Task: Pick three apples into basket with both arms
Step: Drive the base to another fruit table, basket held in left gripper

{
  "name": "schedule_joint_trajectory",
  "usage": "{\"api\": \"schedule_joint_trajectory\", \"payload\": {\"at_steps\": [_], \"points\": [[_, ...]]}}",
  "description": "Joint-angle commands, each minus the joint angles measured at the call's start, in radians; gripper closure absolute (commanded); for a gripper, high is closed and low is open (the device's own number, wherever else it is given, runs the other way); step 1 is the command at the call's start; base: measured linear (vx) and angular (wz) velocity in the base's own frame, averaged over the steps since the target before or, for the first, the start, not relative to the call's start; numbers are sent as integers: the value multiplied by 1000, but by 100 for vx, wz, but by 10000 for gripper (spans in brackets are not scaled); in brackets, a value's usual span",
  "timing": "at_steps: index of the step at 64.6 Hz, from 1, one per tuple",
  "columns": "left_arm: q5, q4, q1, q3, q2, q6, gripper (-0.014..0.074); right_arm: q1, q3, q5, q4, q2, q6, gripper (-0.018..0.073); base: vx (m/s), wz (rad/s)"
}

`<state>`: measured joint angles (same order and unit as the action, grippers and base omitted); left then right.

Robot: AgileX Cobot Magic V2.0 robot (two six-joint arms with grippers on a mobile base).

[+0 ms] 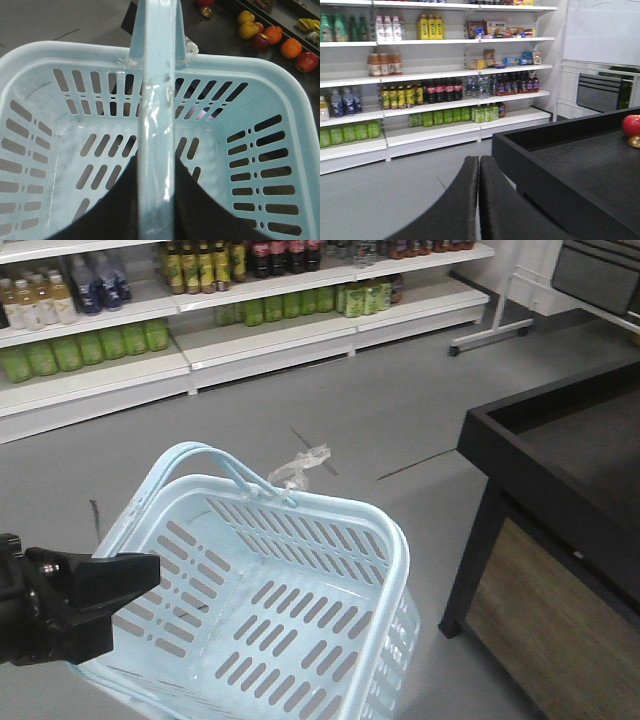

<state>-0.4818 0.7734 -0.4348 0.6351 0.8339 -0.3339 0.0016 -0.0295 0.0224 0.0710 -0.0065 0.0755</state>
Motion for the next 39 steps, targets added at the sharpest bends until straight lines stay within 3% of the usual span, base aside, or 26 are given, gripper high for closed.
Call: {"api": "schedule_joint_trajectory", "payload": {"at_steps": [1,39], "points": [[61,45,-2,34,-15,10,604,0,-4,-70,2,18,-9,568,14,-55],[61,45,-2,34,-15,10,604,0,-4,-71,2,18,-9,568,13,-51]]}}
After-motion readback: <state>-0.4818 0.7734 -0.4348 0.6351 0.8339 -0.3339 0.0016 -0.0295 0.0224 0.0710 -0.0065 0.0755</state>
